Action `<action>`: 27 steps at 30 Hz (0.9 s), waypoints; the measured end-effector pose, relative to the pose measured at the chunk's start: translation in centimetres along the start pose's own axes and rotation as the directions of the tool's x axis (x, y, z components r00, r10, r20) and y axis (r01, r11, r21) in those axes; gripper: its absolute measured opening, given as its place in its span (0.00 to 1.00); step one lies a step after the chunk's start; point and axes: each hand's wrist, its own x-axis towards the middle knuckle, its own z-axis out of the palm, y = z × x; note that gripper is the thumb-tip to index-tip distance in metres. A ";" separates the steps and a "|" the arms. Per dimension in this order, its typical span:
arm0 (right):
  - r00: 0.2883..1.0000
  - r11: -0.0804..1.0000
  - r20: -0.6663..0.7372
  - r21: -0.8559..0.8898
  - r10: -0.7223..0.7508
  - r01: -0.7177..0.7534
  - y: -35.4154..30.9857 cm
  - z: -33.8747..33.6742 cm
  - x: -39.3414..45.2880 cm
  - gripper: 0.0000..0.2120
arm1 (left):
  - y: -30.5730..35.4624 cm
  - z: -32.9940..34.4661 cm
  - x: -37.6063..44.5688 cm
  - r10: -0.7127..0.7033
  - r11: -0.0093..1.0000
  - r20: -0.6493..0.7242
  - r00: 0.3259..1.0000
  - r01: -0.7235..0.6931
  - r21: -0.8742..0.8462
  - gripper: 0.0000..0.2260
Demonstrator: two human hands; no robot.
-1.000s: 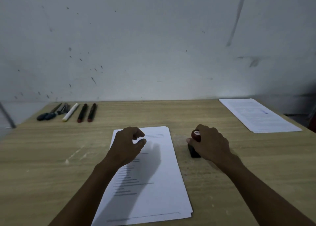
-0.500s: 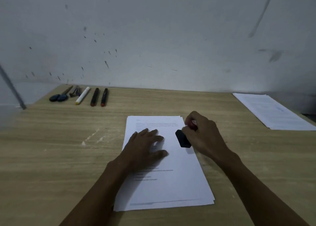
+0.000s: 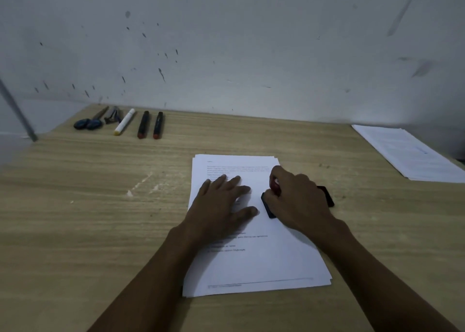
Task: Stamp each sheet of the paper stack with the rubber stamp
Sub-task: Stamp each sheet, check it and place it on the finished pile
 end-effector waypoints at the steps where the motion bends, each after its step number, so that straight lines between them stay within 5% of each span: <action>1: 1.000 1.000 -0.003 -0.014 0.002 -0.002 -0.1 0.1 0.0 0.06 | 0.0 0.0 0.0 -0.003 1.000 -0.001 1.000 0.003 -0.002 0.29; 27: 0.995 0.977 -0.099 -0.214 -0.032 0.010 -0.3 2.1 -0.4 0.07 | -0.4 0.4 0.1 -0.007 1.000 0.004 1.000 0.007 -0.023 0.33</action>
